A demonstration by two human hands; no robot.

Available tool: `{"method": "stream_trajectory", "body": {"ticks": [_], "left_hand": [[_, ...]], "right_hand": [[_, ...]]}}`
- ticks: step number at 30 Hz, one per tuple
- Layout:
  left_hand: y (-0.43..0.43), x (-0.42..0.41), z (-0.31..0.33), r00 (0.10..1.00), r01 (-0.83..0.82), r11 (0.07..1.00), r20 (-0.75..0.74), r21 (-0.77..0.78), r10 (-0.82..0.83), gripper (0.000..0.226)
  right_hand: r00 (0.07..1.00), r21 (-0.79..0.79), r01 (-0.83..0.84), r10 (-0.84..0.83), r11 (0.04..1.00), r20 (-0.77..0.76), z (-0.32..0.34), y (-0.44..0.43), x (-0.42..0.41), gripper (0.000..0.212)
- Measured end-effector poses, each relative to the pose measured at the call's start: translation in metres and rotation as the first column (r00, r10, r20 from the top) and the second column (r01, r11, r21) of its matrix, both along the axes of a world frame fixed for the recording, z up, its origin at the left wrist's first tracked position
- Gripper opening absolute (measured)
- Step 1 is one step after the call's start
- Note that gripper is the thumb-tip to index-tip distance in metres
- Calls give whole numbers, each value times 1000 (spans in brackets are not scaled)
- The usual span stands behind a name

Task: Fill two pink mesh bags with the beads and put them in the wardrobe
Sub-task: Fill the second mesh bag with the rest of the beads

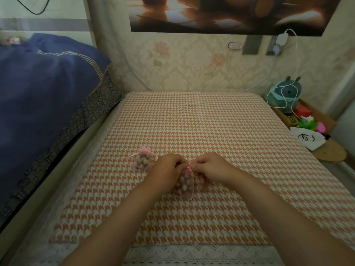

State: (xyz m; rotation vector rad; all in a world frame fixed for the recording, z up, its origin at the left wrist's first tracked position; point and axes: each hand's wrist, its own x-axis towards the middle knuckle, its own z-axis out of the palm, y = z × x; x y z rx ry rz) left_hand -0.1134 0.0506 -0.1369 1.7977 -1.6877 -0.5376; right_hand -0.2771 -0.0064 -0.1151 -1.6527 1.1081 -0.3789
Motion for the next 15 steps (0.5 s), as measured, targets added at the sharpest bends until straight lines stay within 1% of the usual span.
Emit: {"method": "stream_trajectory", "body": {"ticks": [3, 4, 6, 9, 13, 15], "left_hand": [[3, -3, -1, 997, -43, 998, -60, -55, 40, 12], [4, -2, -1, 996, -57, 996, -78, -64, 51, 11], [5, -2, 0, 997, -56, 996, -63, -68, 52, 11], [6, -4, 2, 999, -38, 998, -25, -59, 36, 6], [7, -2, 2, 999, -26, 997, -46, -68, 23, 9], [8, 0, 3, 999, -25, 998, -33, -66, 23, 13]], "right_hand": [[999, 90, 17, -22, 996, 48, -1, -2, -1, 20], [998, 118, 25, -32, 993, 63, -2, -3, -1, 20], [995, 150, 38, -51, 988, 86, -4, -4, -1, 20], [995, 148, 43, -56, 988, 86, -5, -4, -1, 19], [995, 136, 30, -42, 990, 87, -5, -4, -3, 17], [994, 139, 31, -45, 990, 97, -4, -4, -3, 15]]}}
